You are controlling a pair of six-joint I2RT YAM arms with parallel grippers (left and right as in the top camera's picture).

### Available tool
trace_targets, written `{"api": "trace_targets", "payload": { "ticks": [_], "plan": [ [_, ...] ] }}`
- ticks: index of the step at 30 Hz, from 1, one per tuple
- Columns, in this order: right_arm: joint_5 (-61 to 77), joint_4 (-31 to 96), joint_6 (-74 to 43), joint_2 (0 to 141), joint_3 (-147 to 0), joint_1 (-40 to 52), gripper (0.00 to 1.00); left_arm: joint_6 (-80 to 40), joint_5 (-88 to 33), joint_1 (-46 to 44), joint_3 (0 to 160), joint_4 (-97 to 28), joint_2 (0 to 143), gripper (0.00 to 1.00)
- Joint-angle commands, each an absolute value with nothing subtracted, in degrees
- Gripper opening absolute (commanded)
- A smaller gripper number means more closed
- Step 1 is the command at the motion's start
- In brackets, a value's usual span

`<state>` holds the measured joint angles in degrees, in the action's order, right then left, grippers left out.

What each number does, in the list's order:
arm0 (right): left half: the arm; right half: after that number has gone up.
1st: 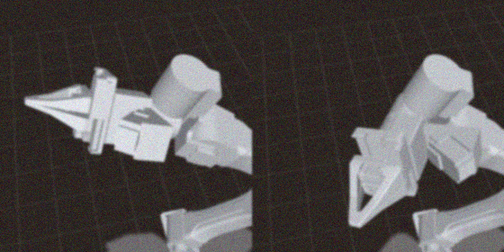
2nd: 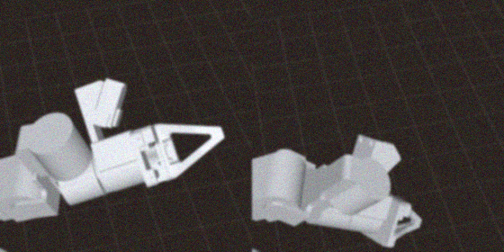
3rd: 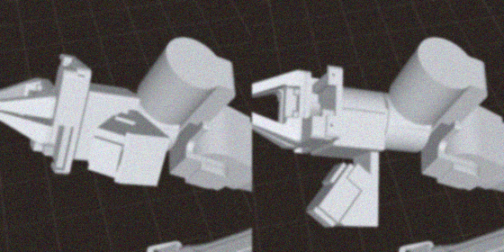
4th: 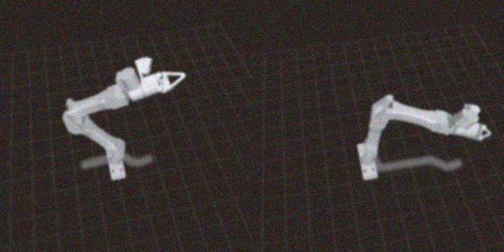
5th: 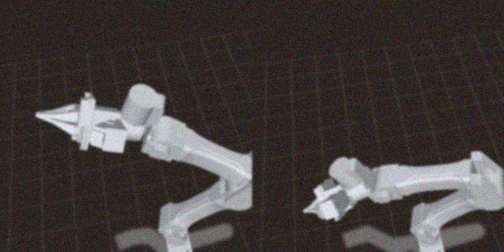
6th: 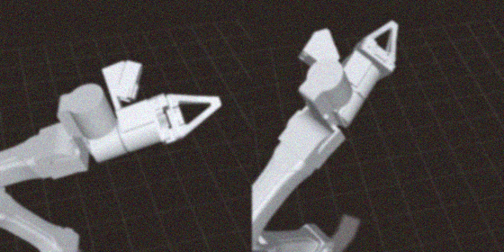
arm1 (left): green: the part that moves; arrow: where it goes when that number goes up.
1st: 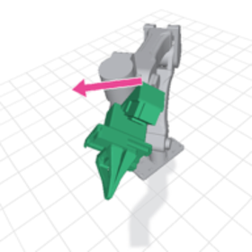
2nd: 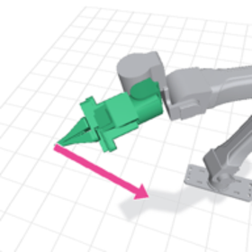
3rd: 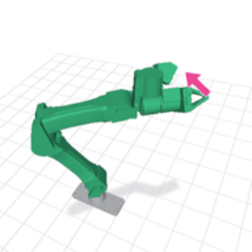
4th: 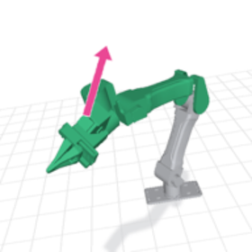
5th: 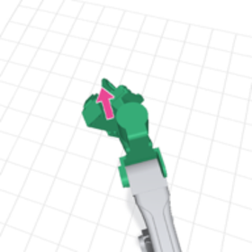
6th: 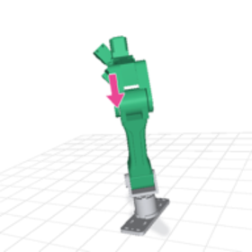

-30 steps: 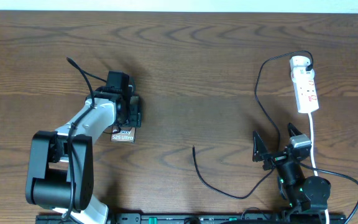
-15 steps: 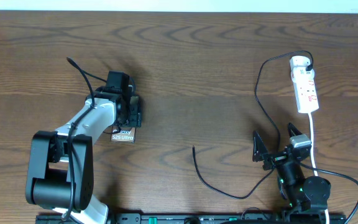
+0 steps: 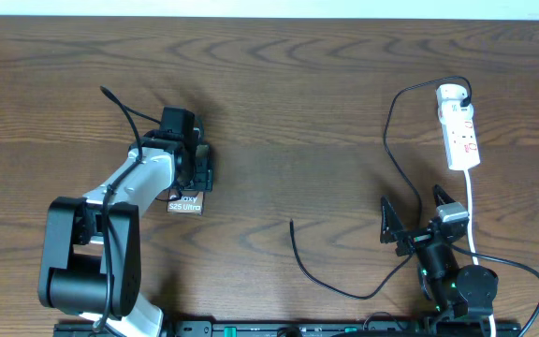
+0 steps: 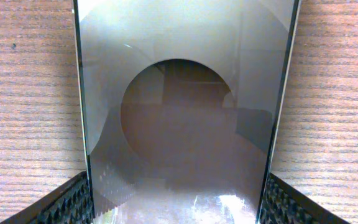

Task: Plug charger to phone and switch on socket
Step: 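Close the left gripper on the phone's top end, then lift the phone with the left gripper and tilt it upright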

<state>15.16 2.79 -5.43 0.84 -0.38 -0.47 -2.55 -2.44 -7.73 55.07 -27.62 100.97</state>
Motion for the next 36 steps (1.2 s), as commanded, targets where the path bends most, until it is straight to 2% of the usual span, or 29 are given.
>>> {"api": "trace_targets", "payload": {
  "ticks": [1, 25, 33, 36],
  "plan": [
    [14.9, 3.0, -5.1, 0.5, -0.3, 0.3, 0.99, -2.2, -2.5, -7.7, 55.4, -28.2, 100.1, 0.07],
    [14.9, 3.0, -5.1, 0.5, -0.3, 0.3, 0.99, -9.4, -15.0, -7.7, 57.0, -31.7, 87.7, 0.07],
    [14.9, 3.0, -5.1, 0.5, -0.3, 0.3, 0.99, -20.8, -22.2, -7.7, 57.1, -33.7, 85.9, 0.07],
    [14.9, 3.0, -5.1, 0.5, -0.3, 0.3, 0.99, -31.5, -22.9, -7.7, 57.2, -34.7, 85.9, 0.07]
  ]
}}
